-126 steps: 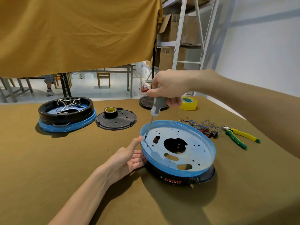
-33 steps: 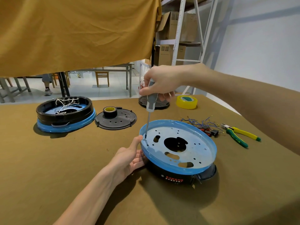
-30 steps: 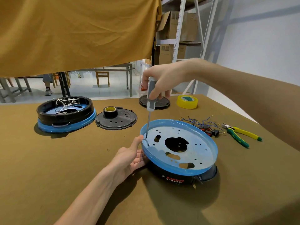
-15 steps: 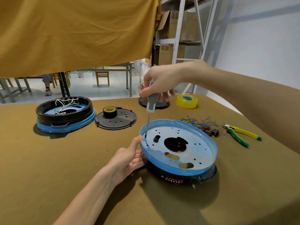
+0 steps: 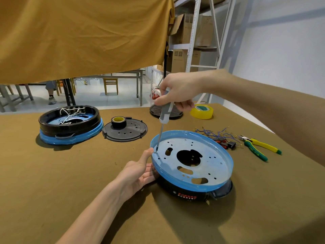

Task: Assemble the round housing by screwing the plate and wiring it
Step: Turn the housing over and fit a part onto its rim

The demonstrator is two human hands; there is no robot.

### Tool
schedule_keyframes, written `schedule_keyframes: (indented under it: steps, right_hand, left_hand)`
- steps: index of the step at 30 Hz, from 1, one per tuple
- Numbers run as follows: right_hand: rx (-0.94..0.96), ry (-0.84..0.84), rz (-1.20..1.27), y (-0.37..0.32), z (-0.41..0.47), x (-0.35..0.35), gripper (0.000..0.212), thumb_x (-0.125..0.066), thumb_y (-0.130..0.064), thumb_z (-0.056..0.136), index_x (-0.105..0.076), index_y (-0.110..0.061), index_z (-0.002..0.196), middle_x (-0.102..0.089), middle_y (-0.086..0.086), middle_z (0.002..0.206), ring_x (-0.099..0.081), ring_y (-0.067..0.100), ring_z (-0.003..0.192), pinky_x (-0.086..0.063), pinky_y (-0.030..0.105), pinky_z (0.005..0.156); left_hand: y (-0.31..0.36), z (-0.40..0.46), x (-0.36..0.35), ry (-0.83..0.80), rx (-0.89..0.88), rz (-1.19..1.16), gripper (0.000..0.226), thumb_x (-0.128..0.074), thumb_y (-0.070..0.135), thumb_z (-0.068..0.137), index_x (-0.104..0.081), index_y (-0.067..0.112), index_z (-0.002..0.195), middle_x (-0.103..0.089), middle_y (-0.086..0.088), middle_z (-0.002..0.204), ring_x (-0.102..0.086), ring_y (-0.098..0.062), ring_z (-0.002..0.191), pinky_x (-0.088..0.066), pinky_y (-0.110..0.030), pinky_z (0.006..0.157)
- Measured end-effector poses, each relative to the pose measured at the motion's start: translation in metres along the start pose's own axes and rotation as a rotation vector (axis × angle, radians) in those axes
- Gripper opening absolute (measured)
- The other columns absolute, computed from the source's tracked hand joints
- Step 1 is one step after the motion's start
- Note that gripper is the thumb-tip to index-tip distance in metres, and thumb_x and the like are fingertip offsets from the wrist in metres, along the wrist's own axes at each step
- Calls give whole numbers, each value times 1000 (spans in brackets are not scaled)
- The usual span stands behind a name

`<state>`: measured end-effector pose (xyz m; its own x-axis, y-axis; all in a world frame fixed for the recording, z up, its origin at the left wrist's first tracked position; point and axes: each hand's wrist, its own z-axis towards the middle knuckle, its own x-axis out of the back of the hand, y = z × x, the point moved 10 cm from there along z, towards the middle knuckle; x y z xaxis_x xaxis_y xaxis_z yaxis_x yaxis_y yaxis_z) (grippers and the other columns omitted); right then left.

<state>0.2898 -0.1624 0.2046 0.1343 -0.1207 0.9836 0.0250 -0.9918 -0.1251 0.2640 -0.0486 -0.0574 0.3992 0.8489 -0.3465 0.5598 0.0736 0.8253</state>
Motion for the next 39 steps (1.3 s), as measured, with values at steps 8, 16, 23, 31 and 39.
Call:
schedule_keyframes:
  steps: [8, 16, 23, 31, 39]
  right_hand:
    - [18, -16, 37, -1, -5, -1, 27, -72, -36, 95, -66, -11, 101, -78, 12, 83, -74, 19, 61, -54, 22, 48]
    - [26, 62, 170, 28, -28, 0, 28, -77, -40, 89, -68, -17, 103, -77, 7, 80, -71, 17, 61, -51, 22, 47]
    - [-47, 243, 593, 100, -74, -19, 24, -81, -25, 87, -72, -6, 98, -78, 10, 87, -67, 16, 63, -55, 26, 55]
    - [-402, 808, 1061, 204, -130, -107, 23, -80, -18, 88, -68, -3, 100, -74, 20, 93, -64, 13, 57, -56, 28, 60]
    - [-764, 961, 861, 239, -146, -194, 40, -81, -45, 84, -60, -14, 94, -67, 6, 92, -62, 19, 82, -42, 32, 63]
  left_hand:
    - [0, 0, -1, -9, -4, -2, 62, -74, 49, 87, -61, -5, 114, -78, -20, 97, -78, -28, 89, -63, -32, 63]
    - [7, -7, -16, -122, -106, -32, 64, -79, 49, 78, -62, 0, 116, -78, -15, 106, -76, -25, 99, -63, -29, 73]
    - [33, -11, -11, -80, -283, -2, 32, -78, 24, 87, -66, 9, 112, -80, -4, 104, -76, -15, 98, -62, -26, 75]
    - [36, -7, -1, -57, -335, -20, 29, -74, 25, 90, -65, 12, 113, -79, -6, 108, -75, -19, 104, -63, -30, 82]
    - [15, 2, 13, 27, -143, -161, 31, -78, 21, 84, -59, 8, 106, -80, -7, 88, -78, -18, 81, -62, -29, 63]
